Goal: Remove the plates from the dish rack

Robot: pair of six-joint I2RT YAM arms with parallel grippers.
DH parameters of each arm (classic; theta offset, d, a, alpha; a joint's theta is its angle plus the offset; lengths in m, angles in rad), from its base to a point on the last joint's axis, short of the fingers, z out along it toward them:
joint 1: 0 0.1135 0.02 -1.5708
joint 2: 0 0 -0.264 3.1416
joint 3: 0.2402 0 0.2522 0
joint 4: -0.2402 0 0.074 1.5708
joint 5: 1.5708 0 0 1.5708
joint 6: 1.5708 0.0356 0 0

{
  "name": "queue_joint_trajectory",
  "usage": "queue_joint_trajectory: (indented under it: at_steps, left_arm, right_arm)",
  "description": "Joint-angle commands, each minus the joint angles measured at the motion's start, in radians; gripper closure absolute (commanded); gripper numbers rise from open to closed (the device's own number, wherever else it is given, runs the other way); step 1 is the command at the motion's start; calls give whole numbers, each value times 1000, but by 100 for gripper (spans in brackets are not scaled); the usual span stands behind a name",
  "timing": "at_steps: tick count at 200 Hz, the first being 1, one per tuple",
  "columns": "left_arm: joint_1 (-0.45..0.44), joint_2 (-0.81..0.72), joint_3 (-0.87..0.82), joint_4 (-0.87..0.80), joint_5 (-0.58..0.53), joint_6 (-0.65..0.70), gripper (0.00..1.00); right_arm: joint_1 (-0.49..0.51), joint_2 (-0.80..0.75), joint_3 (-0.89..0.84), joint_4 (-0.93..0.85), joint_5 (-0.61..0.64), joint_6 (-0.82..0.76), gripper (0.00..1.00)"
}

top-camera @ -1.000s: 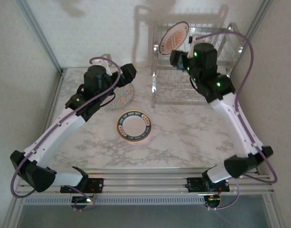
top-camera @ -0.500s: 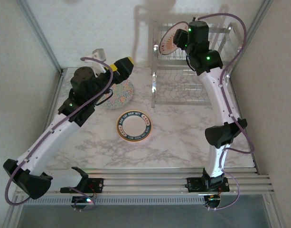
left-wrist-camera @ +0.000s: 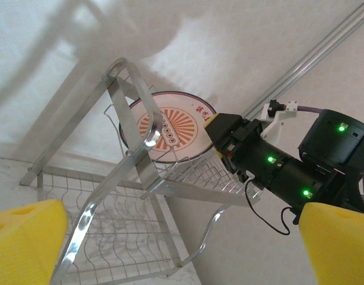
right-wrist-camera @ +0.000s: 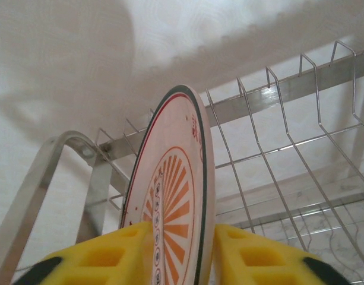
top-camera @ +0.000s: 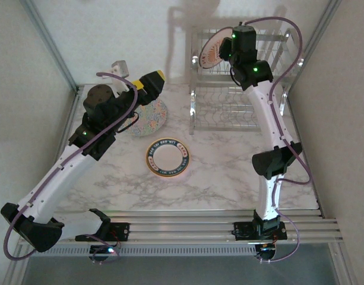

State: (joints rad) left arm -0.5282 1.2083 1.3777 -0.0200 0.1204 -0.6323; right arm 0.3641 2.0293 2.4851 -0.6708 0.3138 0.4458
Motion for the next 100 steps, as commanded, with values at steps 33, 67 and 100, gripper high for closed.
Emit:
queue_joint_trajectory:
  at_steps: [33, 67, 100]
  left_arm:
    - [8, -28, -33, 11, 19, -14, 1]
    - [9, -32, -48, 16, 21, -23, 1]
    - [10, -29, -48, 23, 25, -27, 1]
  right_arm:
    - [5, 15, 57, 37, 3, -45, 94]
    - [31, 29, 97, 30, 59, -109, 100]
    - [65, 30, 114, 56, 127, -176, 100]
